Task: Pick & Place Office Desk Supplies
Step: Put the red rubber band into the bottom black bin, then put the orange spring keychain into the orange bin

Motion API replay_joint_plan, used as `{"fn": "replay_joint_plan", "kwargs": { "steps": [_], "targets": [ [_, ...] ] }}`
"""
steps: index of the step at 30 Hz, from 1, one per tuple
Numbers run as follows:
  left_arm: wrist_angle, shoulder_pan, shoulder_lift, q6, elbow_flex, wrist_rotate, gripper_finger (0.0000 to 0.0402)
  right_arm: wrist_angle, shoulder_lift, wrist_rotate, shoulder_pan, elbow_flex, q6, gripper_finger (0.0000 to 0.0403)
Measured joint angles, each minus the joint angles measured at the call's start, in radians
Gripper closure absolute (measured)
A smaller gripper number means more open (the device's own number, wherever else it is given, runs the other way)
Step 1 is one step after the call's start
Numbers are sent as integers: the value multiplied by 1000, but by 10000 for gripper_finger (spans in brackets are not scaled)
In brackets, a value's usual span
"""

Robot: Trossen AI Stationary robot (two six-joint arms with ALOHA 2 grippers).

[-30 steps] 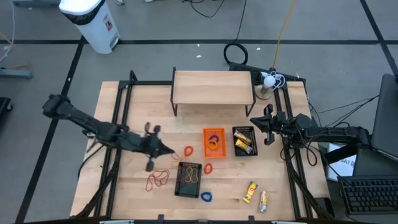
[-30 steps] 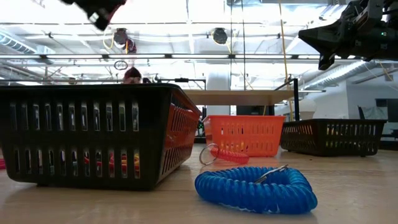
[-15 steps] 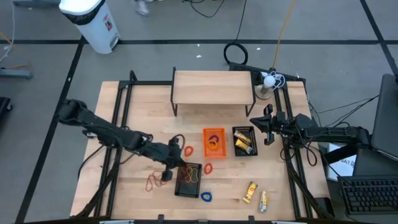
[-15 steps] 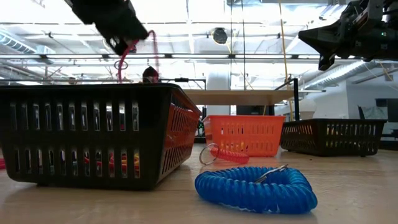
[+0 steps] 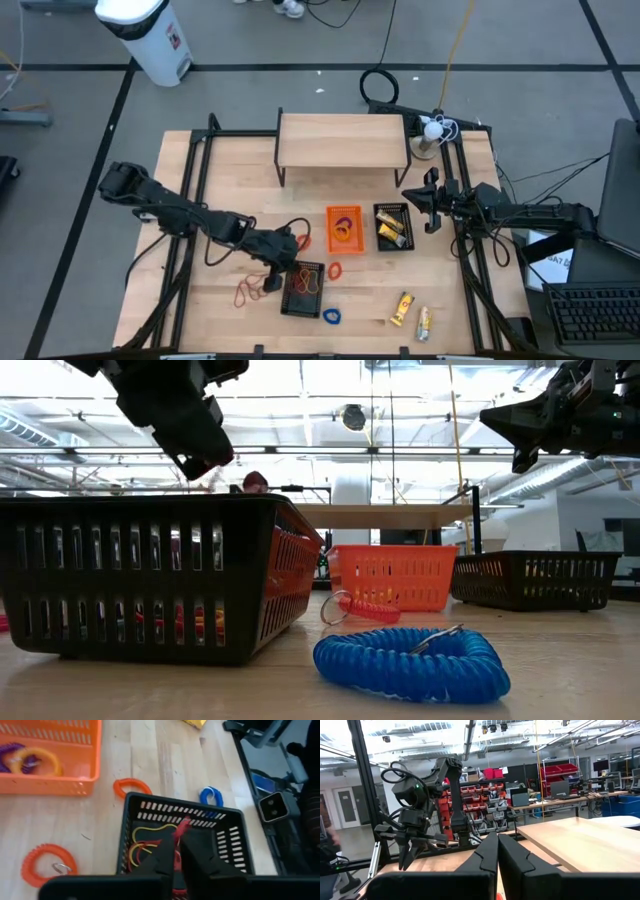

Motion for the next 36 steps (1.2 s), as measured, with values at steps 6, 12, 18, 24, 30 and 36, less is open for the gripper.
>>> {"fn": "replay_joint_plan", "kwargs": {
  "steps": [6,12,18,24,30,36],
  "targets": [
    [-5,0,0,-3,0,16,270,0,0,0,0,0,0,403],
    [-56,39,-119,47,0,-27,199,0,0,-1,0,0,1,403],
    [-175,50,-382,199,0,-223,258,-1,0,-1,0,0,1,403],
    [-206,82,-622,365,-32,-327,389,0,0,-1,0,0,-2,403],
    [-143,252,-781,381,-196,-304,397,0,0,-2,0,0,5,403],
    [81,368,-970,379,-439,-103,399,-1,0,-23,0,0,5,403]
  ]
}}
